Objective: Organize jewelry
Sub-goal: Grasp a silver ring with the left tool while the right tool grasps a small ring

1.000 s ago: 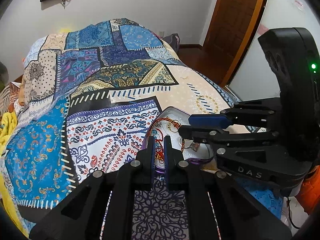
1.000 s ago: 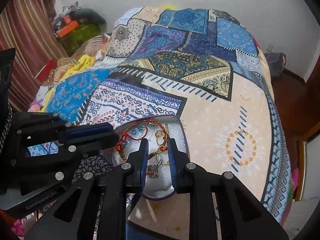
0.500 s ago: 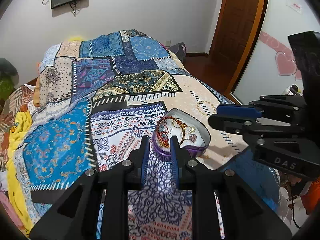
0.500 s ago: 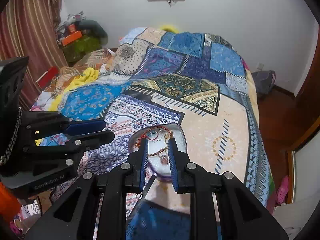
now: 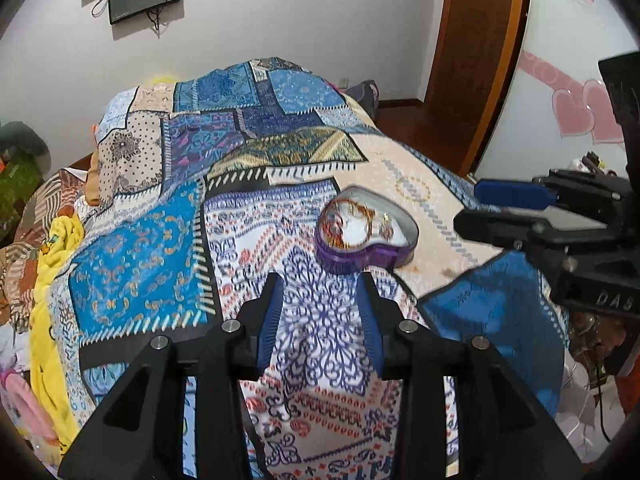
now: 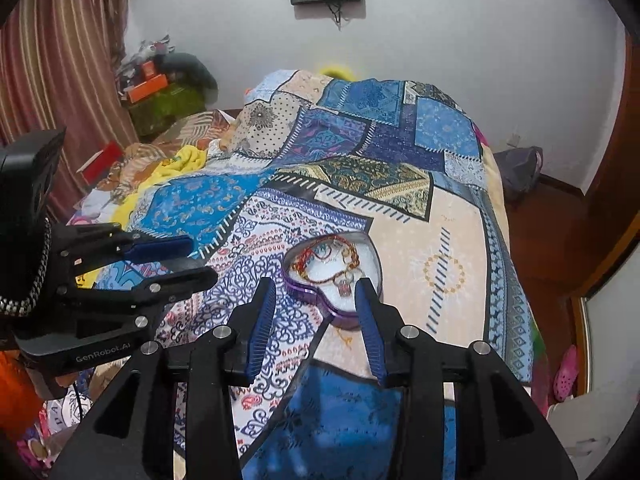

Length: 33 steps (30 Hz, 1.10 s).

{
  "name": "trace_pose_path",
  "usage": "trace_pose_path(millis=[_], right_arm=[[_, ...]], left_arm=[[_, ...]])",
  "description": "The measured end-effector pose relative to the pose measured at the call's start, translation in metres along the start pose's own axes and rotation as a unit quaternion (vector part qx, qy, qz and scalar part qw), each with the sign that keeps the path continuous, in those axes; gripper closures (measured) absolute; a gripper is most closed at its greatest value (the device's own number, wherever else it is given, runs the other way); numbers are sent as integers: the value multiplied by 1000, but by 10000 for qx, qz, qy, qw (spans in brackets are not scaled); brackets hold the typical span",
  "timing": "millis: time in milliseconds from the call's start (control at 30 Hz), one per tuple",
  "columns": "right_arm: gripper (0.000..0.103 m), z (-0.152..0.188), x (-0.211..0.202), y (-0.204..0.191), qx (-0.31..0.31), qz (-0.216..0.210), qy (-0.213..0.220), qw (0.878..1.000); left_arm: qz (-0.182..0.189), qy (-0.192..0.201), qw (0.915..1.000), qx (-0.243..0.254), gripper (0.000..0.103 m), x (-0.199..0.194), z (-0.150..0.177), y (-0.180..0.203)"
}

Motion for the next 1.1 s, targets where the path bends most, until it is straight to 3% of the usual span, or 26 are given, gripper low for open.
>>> trace_pose_path(millis=[433,967,1033,1100], right_arm=[[66,42,23,15,303,49,-522,9982],[66,56,55,-10,-364,21,-789,9962],[77,58,59,-8,-338,-63,-852,9958],[79,59,60,-7,-316,-133,-886,9955]], left_arm=[[207,-614,9979,-12,64,38,36,8],[457,-540,9974,-101,64,49,38,8],[486,-497,9975,-115,64,48,38,6],[515,-496,9974,-101,64,48,39,6]])
Point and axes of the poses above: each gripper's, at about its wrist camera, not at the fingertips, and x roughly the way its jaws point, y to its right, z to its underside, the point moved 3 cm from there along x, roughly the way its jaws point, and after that the axes turned 1 degree about x, right-handed, at the moved point
